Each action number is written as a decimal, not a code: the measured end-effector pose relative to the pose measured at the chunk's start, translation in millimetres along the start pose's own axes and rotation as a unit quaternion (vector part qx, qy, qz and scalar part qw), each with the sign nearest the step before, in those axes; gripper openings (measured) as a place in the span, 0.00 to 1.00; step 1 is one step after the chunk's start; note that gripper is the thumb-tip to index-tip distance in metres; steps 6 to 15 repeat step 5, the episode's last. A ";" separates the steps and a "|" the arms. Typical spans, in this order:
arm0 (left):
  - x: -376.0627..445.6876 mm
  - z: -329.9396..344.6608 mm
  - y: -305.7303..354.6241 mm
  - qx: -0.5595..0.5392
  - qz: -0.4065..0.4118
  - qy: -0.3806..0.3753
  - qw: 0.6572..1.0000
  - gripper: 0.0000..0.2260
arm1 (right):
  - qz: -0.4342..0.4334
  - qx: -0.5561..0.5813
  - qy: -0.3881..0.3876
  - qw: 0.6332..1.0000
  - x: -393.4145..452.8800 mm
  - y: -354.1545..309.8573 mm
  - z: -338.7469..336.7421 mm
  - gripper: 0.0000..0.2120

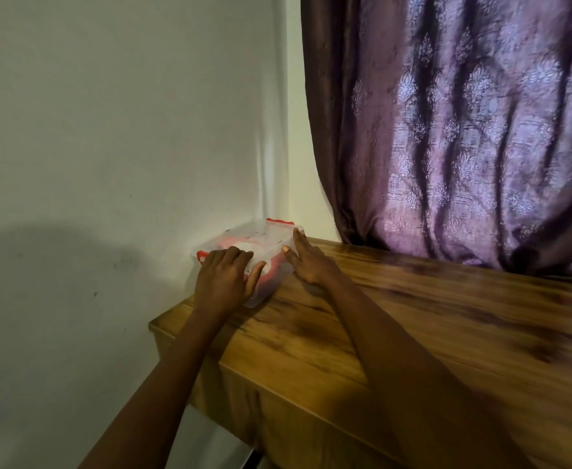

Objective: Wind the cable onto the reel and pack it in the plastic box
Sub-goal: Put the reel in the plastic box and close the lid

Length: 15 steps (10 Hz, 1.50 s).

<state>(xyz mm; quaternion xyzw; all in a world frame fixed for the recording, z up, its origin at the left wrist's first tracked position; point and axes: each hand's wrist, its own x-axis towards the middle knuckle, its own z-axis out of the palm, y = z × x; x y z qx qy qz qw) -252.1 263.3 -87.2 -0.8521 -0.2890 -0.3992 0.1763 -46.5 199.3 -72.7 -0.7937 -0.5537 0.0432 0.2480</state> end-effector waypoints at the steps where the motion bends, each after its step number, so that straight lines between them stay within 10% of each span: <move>1: 1.7 -2.5 4.0 -0.007 -0.032 -0.012 0.999 0.19 | 0.002 -0.001 -0.001 1.000 -4.6 0.0 -4.2 0.35; 5: 26.7 -9.1 125.4 -0.112 0.014 -0.023 0.993 0.20 | 0.034 -0.012 0.099 0.994 -109.0 113.4 -88.0 0.36; 15: 26.7 -9.1 125.4 -0.112 0.014 -0.023 0.993 0.20 | 0.034 -0.012 0.099 0.994 -109.0 113.4 -88.0 0.36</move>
